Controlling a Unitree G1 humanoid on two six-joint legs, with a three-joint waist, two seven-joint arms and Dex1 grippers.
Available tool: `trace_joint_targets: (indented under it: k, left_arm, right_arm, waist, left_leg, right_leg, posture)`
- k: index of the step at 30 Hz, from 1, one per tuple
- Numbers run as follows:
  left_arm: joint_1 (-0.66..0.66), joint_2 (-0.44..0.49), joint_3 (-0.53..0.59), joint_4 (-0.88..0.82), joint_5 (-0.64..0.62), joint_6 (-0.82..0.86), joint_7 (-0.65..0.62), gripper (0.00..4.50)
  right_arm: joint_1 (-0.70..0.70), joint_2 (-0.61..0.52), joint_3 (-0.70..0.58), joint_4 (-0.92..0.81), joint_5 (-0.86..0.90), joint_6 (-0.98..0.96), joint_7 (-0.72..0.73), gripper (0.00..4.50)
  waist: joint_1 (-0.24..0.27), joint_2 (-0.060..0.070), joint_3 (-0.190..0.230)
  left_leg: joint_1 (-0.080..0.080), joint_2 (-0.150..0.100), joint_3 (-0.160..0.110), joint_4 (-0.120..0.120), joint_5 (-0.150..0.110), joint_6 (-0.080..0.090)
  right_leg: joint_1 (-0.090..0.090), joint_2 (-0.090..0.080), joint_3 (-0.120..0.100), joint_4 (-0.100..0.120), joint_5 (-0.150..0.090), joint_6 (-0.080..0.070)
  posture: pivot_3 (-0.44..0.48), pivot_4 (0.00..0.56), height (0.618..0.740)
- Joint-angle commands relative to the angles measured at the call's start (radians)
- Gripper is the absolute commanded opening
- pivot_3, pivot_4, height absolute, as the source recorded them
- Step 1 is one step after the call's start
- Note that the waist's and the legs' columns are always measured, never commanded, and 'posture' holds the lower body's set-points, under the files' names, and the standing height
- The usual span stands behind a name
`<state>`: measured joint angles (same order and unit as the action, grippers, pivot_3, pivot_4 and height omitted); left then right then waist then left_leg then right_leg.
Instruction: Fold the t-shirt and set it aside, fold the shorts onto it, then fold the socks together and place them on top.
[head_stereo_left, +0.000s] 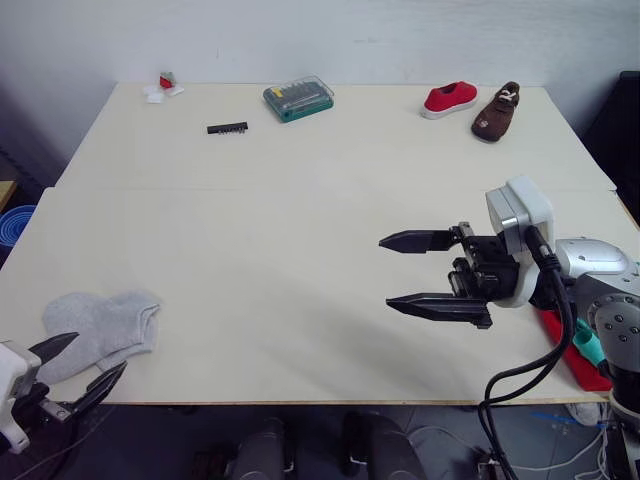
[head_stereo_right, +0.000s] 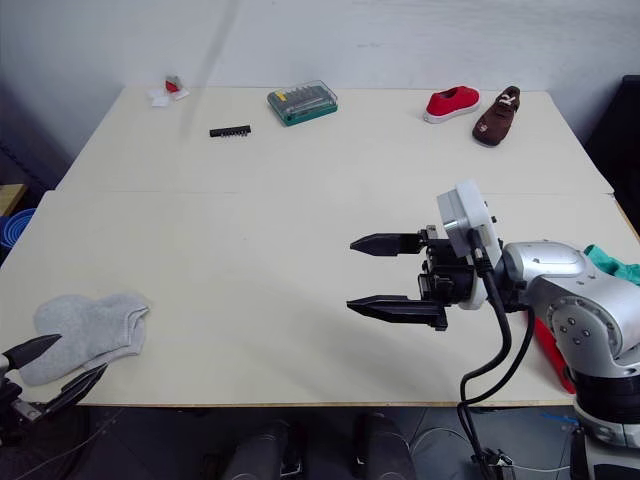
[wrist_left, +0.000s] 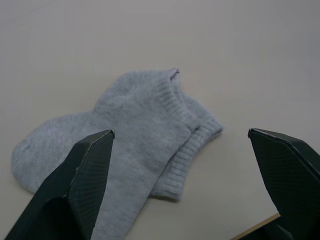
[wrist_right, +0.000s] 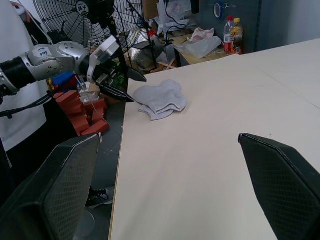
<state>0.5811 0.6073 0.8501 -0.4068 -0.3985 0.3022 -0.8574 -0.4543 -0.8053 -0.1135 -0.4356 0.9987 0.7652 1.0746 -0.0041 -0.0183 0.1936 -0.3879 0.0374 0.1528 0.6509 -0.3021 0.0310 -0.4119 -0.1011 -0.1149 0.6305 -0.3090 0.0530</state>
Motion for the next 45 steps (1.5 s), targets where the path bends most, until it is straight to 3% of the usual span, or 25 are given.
trace_joint_targets:
  k: [1,4,13,16,24,29,36,39,45]
  left_arm:
    - [-0.028,0.037,-0.071,0.053,0.071,-0.027,0.034,4.50]
    - [-0.067,0.078,-0.168,0.140,0.128,-0.055,0.027,4.50]
    - [-0.147,0.174,-0.250,0.281,0.169,-0.076,0.012,4.50]
    - [-0.151,0.187,-0.265,0.308,0.169,-0.081,0.009,3.90]
    - [-0.203,0.181,-0.308,0.380,0.148,-0.095,0.012,1.48]
    - [-0.262,0.160,-0.321,0.334,0.078,-0.001,0.021,0.02]
    - [-0.406,0.144,-0.406,0.123,-0.092,0.285,0.052,0.02]
    - [-0.570,0.129,-0.539,0.001,-0.160,0.417,0.092,0.02]
    - [-0.898,0.062,-0.837,0.046,-0.115,0.462,0.059,0.02]
  right_arm:
    - [-0.007,0.004,-0.010,-0.042,0.034,0.015,-0.015,4.49]
    - [0.003,-0.012,-0.026,-0.068,0.069,0.043,-0.020,4.49]
    - [0.040,-0.014,-0.045,-0.098,0.044,0.038,-0.083,4.49]
    - [0.064,-0.016,-0.049,-0.113,0.036,0.029,-0.096,4.50]
    - [0.085,-0.023,-0.060,-0.115,-0.016,0.006,-0.139,4.50]
    - [0.118,-0.042,-0.077,-0.128,-0.036,-0.005,-0.140,4.50]
    - [0.164,-0.065,-0.115,-0.142,-0.053,-0.005,-0.156,4.50]
    - [0.214,-0.080,-0.139,-0.174,-0.058,-0.006,-0.155,4.50]
    - [0.334,-0.097,-0.171,-0.222,-0.106,-0.030,-0.169,4.50]
  waist:
    - [-0.001,0.000,0.000]
    - [-0.002,0.000,0.000]
    - [-0.013,0.001,-0.002]
    - [-0.016,0.003,-0.003]
    - [-0.023,0.010,-0.007]
    - [-0.018,0.010,-0.007]
    - [0.004,0.009,-0.007]
    - [0.008,0.008,-0.007]
    - [0.002,0.006,-0.008]
  left_leg:
    - [0.000,0.000,0.000,0.000,0.000,0.000]
    - [-0.001,0.000,0.000,0.000,0.000,0.001]
    - [-0.001,0.000,0.000,-0.001,-0.001,-0.001]
    - [0.000,0.000,0.000,-0.002,0.000,-0.001]
    - [0.001,0.000,0.000,-0.002,0.000,-0.001]
    - [0.001,0.000,0.000,-0.002,0.001,-0.002]
    - [0.001,0.000,0.000,-0.001,0.001,-0.001]
    - [0.000,-0.001,-0.001,0.000,0.004,-0.005]
    - [0.000,-0.003,0.000,-0.001,0.009,0.000]
  right_leg:
    - [0.000,0.000,0.000,0.000,0.000,0.000]
    - [0.000,0.000,0.000,-0.001,0.000,0.000]
    - [-0.001,-0.001,-0.001,-0.001,0.000,0.000]
    - [0.000,-0.001,-0.001,-0.001,0.000,0.000]
    - [0.000,-0.001,-0.001,0.001,0.000,0.000]
    - [0.000,-0.002,-0.001,0.002,0.000,0.000]
    - [0.001,-0.002,-0.002,0.002,0.000,0.000]
    - [0.001,-0.002,-0.002,0.001,0.000,0.001]
    - [0.002,-0.001,-0.002,0.001,0.001,0.002]
  posture:
    - [0.000,0.150,0.740]
    - [0.000,0.150,0.740]
    - [0.000,0.150,0.740]
    - [0.000,0.150,0.740]
    - [0.000,0.150,0.740]
    - [0.000,0.150,0.740]
    - [0.000,0.150,0.740]
    - [0.000,0.150,0.740]
    - [0.000,0.150,0.740]
